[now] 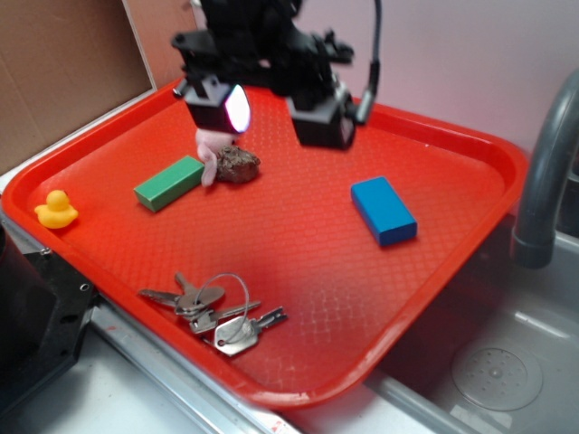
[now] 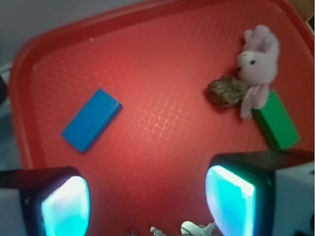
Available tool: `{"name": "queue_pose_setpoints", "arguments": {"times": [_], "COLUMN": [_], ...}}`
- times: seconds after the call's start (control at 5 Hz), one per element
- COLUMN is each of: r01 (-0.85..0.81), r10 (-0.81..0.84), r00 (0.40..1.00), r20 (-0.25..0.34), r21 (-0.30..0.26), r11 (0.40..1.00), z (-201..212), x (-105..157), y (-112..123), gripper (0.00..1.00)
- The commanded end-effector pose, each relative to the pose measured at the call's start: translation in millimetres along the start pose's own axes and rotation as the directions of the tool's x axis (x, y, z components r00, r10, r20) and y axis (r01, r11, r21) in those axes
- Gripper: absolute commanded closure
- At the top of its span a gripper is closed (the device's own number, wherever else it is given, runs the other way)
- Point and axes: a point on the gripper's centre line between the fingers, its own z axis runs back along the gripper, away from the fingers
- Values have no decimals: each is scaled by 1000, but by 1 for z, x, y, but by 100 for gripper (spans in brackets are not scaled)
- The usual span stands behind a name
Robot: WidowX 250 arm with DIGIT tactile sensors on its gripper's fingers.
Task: Grab the blue block.
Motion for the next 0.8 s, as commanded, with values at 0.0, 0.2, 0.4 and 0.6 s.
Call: {"name": "queue_pose_setpoints", "arguments": {"times": [0.0,0.2,0.4,0.6], "r01": [-19,-19,-16,-54], "r10": [20,20,16,50], "r00": [999,999,999,996], "r20": [27,27,-45,-75], "r21": [-41,-41,14,-49], "r11": [999,999,1000,997], "z": [12,12,-27,-49], "x": [11,11,32,50], "y": [-4,-4,-31,-47], "gripper": [0,0,0,0]}}
